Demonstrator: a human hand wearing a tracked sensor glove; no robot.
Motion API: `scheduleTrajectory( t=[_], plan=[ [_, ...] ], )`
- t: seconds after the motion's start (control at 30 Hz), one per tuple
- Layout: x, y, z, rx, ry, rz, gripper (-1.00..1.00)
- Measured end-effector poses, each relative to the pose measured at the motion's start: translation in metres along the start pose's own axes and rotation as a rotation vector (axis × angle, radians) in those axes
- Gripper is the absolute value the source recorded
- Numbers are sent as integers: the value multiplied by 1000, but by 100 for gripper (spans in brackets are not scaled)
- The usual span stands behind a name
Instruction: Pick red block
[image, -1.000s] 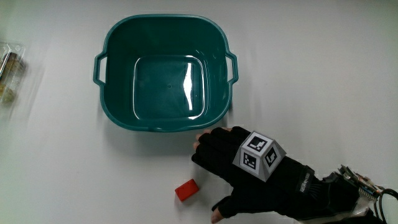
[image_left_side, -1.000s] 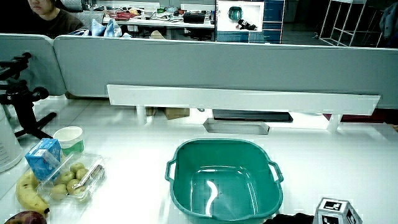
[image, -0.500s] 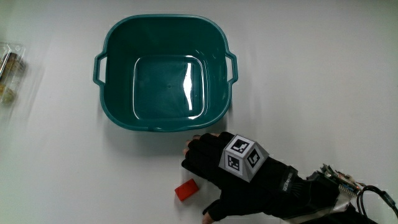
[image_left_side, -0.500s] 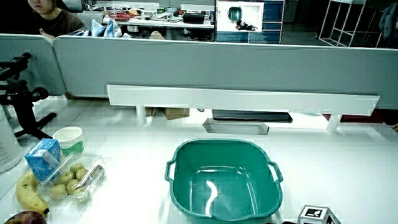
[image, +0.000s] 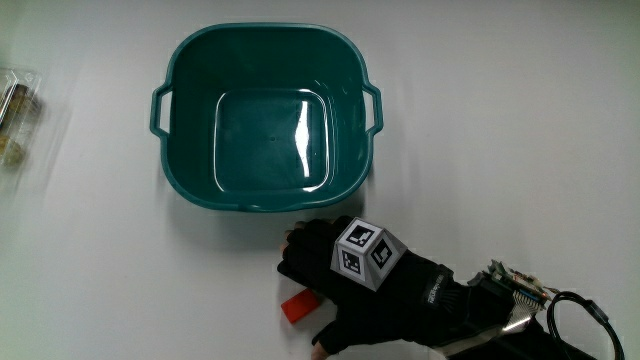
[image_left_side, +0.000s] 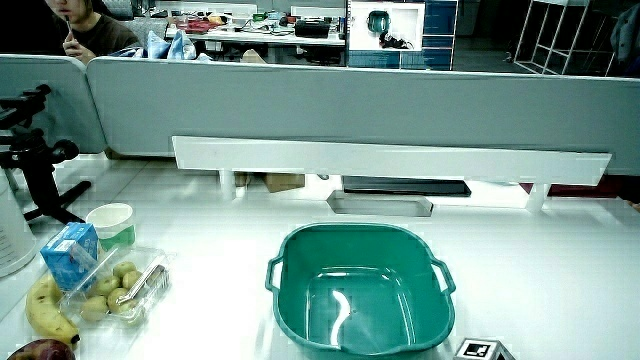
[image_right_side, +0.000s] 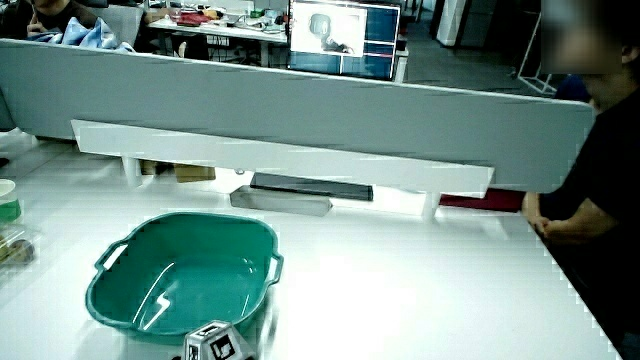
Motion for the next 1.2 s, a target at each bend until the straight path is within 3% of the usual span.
scheduleTrajectory(
  t=[0.6, 1.2],
  plan=[
    [-7, 7, 2, 86, -25, 27, 33],
    [-6, 16, -1, 81, -25, 31, 71]
  ],
)
